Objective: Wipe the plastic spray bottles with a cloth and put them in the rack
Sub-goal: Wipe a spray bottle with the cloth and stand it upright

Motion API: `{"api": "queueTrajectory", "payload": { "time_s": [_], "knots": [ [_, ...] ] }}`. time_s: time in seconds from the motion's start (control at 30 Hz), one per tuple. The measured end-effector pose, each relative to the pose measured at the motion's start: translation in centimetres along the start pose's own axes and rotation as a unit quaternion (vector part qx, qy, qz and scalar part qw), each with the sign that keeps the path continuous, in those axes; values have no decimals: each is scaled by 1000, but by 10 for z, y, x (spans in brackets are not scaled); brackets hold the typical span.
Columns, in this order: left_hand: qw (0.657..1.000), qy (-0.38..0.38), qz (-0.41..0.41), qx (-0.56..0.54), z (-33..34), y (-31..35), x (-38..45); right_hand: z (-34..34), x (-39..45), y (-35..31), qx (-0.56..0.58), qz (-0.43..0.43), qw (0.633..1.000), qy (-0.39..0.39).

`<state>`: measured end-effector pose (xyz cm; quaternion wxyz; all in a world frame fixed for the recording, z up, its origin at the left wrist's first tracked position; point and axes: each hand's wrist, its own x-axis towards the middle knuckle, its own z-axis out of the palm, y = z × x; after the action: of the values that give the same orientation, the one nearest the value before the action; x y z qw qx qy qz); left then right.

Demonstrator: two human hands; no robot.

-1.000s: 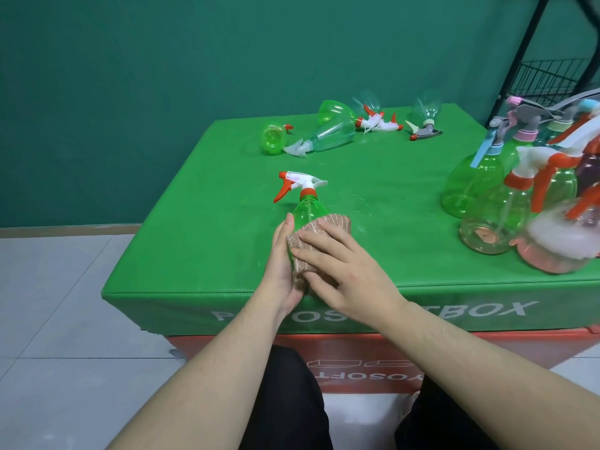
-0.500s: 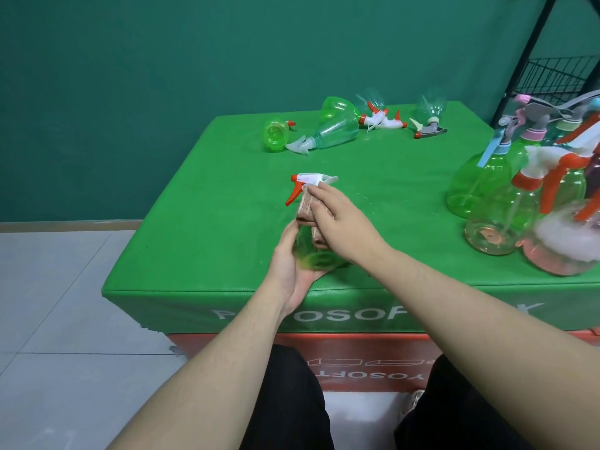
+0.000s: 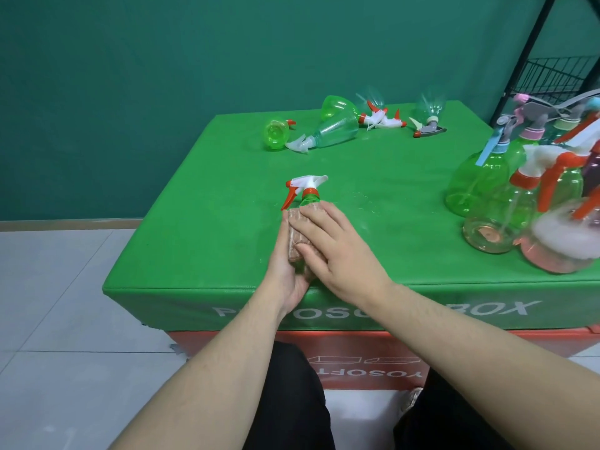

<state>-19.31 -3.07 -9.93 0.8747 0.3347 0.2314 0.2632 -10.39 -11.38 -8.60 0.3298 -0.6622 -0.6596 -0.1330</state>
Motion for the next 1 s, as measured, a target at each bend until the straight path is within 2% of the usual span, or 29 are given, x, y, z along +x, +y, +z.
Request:
{"api": "queueTrajectory", "payload": {
  "time_s": [0.33, 0.53, 0.67, 0.87, 1.0],
  "knots": [
    [999, 9, -1, 33, 5, 3, -4, 2, -27, 3, 24, -42, 998, 37],
    [999, -11, -22, 35, 4, 3, -7, -1, -31, -2, -14, -47, 998, 25],
    [997, 19, -16, 71, 6, 2, -5, -1, -28, -5, -32, 9, 999, 24],
    [999, -11, -26, 23, 5, 4, -6, -9, 3, -6, -34, 74, 996, -21],
    [1000, -22, -18, 6, 3, 5, -5, -16, 32, -14, -89, 179, 979, -35]
  ]
}}
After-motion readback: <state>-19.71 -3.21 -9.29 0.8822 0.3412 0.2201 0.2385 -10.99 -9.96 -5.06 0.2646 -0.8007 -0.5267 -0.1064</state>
